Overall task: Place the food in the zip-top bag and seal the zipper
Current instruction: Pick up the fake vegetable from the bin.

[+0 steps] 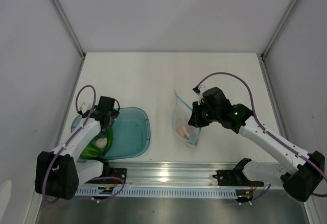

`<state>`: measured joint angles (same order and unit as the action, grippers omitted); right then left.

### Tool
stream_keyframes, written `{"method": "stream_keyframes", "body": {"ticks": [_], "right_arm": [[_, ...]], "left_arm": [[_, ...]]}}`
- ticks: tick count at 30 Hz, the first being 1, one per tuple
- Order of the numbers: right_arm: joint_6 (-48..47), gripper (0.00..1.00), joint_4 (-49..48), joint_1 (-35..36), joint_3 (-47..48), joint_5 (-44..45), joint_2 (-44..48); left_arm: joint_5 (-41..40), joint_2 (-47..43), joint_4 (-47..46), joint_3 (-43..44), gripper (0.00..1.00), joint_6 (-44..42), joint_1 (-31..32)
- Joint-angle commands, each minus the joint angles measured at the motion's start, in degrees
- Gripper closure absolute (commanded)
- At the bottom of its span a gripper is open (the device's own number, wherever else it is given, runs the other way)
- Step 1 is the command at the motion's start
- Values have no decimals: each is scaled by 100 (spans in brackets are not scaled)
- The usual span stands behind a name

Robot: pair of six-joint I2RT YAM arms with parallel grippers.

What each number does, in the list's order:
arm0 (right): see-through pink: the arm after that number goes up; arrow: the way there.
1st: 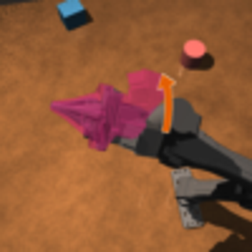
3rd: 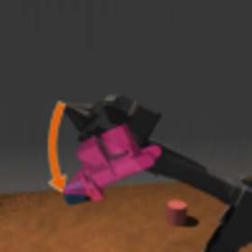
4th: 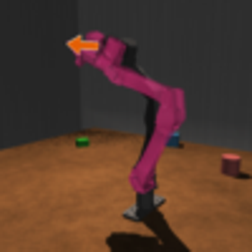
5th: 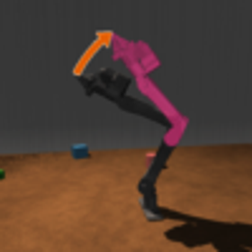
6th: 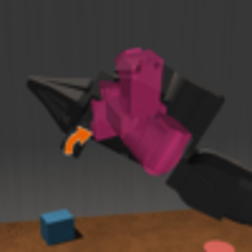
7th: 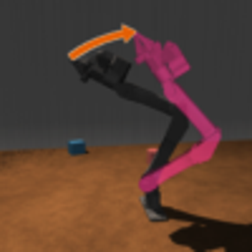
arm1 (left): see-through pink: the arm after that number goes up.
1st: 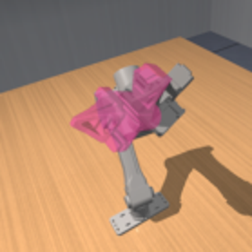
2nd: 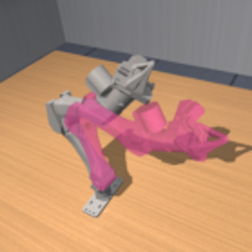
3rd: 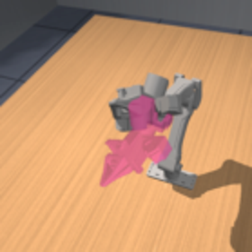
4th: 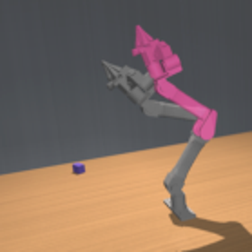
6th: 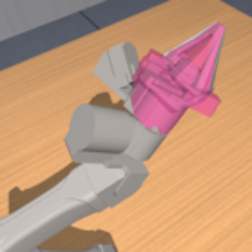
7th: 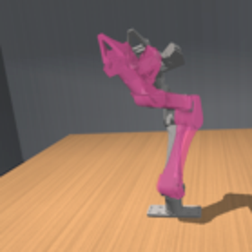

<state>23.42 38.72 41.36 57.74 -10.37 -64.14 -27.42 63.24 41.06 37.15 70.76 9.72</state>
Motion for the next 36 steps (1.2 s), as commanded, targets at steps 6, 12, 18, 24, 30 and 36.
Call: {"method": "stream_keyframes", "body": {"ticks": [6,12,18,24,30,36], "right_arm": [[-92,100,-93,-32,-43,-62,165],[-101,100,-93,-49,-43,-79,130],[-74,100,-145,-50,-34,-149,103],[-57,100,-154,-50,-43,-176,103],[-30,100,-163,-58,-43,-185,86],[-22,100,-172,-50,-69,-167,86]], "left_arm": [[290,460,-959,-269,1,-247,-101],[439,707,-951,-278,2,-177,-145],[720,821,-933,-287,4,-343,-145],[633,883,-687,-348,6,-318,-145],[632,856,-678,-349,17,-300,-145],[659,909,-625,-339,26,-300,-145]]}}
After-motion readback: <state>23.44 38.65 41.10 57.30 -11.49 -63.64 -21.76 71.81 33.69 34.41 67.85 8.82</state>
